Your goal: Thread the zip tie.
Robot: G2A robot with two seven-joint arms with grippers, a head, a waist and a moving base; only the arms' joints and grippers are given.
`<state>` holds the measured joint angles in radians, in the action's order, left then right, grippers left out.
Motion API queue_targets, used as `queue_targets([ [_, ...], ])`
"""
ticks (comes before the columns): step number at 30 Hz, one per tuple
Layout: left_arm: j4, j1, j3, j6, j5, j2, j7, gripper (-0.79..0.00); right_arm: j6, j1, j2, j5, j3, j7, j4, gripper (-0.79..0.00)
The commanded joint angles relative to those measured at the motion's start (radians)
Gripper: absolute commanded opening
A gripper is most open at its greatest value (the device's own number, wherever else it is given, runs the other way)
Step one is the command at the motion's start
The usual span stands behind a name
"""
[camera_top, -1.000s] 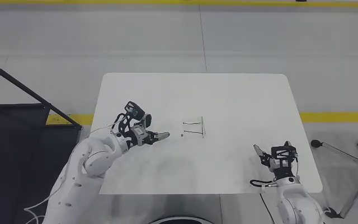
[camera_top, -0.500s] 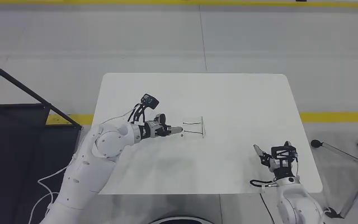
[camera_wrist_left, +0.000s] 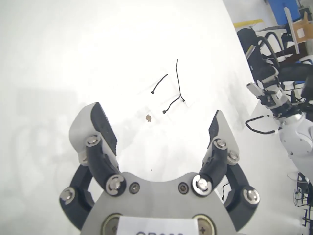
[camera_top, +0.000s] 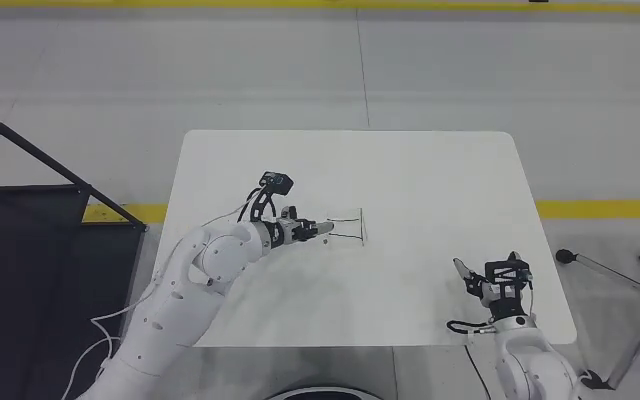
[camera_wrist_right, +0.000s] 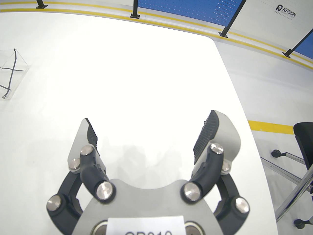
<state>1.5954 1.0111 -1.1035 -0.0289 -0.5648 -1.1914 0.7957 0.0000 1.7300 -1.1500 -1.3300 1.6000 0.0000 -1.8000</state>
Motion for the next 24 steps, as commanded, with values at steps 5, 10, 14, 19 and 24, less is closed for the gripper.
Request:
queue_targets([
  [5, -0.047, -0.074, 0.05, -0.142, 0.073, -0.023, 0.035, 0.0, 0.0, 0.0, 0.0, 0.0, 0.0, 0.0, 0.0, 0.0],
  [10, -0.066, -0.101, 0.07, -0.183, 0.093, -0.031, 0.066, 0.0, 0.0, 0.0, 0.0, 0.0, 0.0, 0.0, 0.0, 0.0],
  [14, -0.066, -0.101, 0.07, -0.183, 0.093, -0.031, 0.066, 0.0, 0.0, 0.0, 0.0, 0.0, 0.0, 0.0, 0.0, 0.0],
  [19, -0.065, -0.086, 0.073, -0.215, 0.078, -0.033, 0.02, 0.0, 0.0, 0.0, 0.0, 0.0, 0.0, 0.0, 0.0, 0.0],
  [24, -0.083, -0.114, 0.129, -0.314, 0.063, -0.052, -0.004, 0.0, 0.0, 0.0, 0.0, 0.0, 0.0, 0.0, 0.0, 0.0],
])
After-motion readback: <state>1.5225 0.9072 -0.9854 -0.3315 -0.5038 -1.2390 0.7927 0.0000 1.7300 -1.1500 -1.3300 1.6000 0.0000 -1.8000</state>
